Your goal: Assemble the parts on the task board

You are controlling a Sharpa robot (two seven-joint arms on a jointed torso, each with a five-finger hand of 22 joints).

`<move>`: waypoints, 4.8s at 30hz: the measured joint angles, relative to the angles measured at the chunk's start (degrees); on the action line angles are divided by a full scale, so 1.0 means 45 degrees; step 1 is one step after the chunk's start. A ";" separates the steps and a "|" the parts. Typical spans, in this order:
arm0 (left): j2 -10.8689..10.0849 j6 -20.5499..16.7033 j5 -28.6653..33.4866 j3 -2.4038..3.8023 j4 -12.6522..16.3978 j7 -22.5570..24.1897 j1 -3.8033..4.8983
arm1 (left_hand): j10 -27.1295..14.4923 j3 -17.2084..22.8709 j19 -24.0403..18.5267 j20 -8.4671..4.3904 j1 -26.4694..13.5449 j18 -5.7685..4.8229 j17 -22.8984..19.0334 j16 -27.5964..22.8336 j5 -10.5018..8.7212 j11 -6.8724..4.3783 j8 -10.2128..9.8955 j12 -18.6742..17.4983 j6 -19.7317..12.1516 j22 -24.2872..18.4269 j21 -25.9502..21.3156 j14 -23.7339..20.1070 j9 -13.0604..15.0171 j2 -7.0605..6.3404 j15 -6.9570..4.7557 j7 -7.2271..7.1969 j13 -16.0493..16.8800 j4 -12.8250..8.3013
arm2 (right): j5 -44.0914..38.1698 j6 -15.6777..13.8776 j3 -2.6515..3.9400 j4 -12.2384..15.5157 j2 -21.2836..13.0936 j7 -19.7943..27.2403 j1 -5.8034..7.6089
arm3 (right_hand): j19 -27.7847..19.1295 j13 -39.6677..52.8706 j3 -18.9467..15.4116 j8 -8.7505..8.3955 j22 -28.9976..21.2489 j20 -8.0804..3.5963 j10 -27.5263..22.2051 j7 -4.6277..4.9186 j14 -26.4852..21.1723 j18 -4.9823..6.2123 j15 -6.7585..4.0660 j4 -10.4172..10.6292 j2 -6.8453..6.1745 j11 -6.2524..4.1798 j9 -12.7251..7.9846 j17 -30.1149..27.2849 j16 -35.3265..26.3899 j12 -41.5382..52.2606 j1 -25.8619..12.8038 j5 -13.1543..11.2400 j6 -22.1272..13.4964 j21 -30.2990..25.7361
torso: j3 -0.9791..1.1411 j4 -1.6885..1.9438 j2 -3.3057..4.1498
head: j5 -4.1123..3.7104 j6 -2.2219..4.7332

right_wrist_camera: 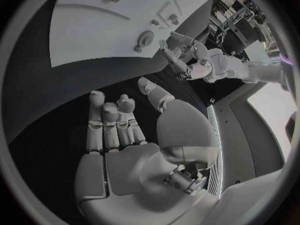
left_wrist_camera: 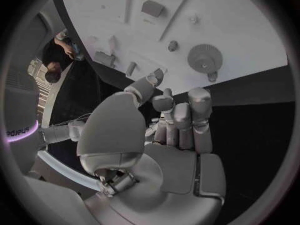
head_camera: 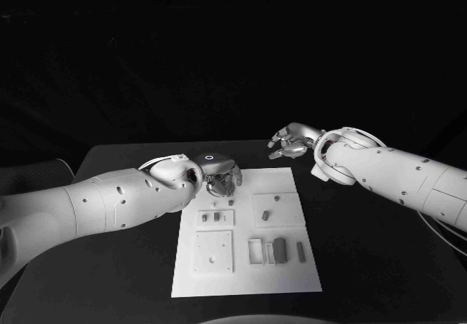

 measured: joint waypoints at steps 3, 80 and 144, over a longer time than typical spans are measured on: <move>0.0069 0.0193 -0.0210 -0.0003 -0.0189 0.0046 -0.0098 | 0.0001 -0.0018 -0.0031 0.0031 0.0000 0.0000 0.0014 -0.0001 0.0000 0.0001 -0.0117 0.0000 -0.0001 -0.0001 0.0018 0.0015 -0.0122 0.0000 0.0015 0.0005 0.0015 -0.0088 | 0.0000 -0.0003 0.0000 0.0028 -0.0003 0.0000 0.0000 | 0.0000 0.0000 0.0000 0.0000 0.0000 0.0000 0.0001 -0.0002 -0.0002 -0.0002 0.0002 0.0000 0.0000 0.0000 -0.0008 0.0000 0.0000 0.0000 0.0000 0.0000 0.0001 0.0000 | -0.0007 0.0006 0.0000 | -0.0026 -0.0028; 0.0791 0.0220 -0.1073 0.0009 -0.1942 -0.0059 -0.1105 | 0.0111 0.0008 -0.0080 0.0345 -0.0330 0.0023 0.0047 -0.0013 0.0052 0.0345 -0.0625 -0.0124 0.0351 0.0000 0.0214 0.0028 -0.0915 0.0258 0.0367 0.0407 0.0016 -0.0147 | 0.0000 -0.0039 0.0001 0.0570 -0.0165 -0.0013 0.0010 | 0.0027 -0.0030 0.0001 0.0000 0.0007 -0.0024 0.0000 0.0004 0.0043 0.0010 -0.0002 0.0071 0.0000 -0.0039 -0.0016 -0.0007 0.0000 -0.0002 0.0000 0.0000 0.0022 0.0000 | 0.0001 0.0022 -0.0044 | -0.0254 -0.0306; 0.0930 0.0327 -0.1056 0.0020 -0.2131 -0.0137 -0.1176 | 0.0207 -0.0080 -0.0079 0.0435 -0.0513 0.0030 0.0129 -0.0064 0.0050 0.0430 -0.0297 -0.0184 0.0385 -0.0007 0.0214 0.0134 -0.0995 0.1319 0.0440 0.0615 0.0018 0.0236 | 0.0000 -0.0038 0.0001 0.0575 -0.0133 -0.0013 0.0010 | 0.0022 -0.0051 0.0001 0.0000 0.0001 -0.0019 0.0025 0.0007 0.0046 0.0027 0.0000 0.0070 0.0000 -0.0011 -0.0025 -0.0026 0.0000 -0.0002 0.0000 0.0000 0.0021 0.0000 | 0.0001 0.0024 -0.0048 | -0.0299 -0.0355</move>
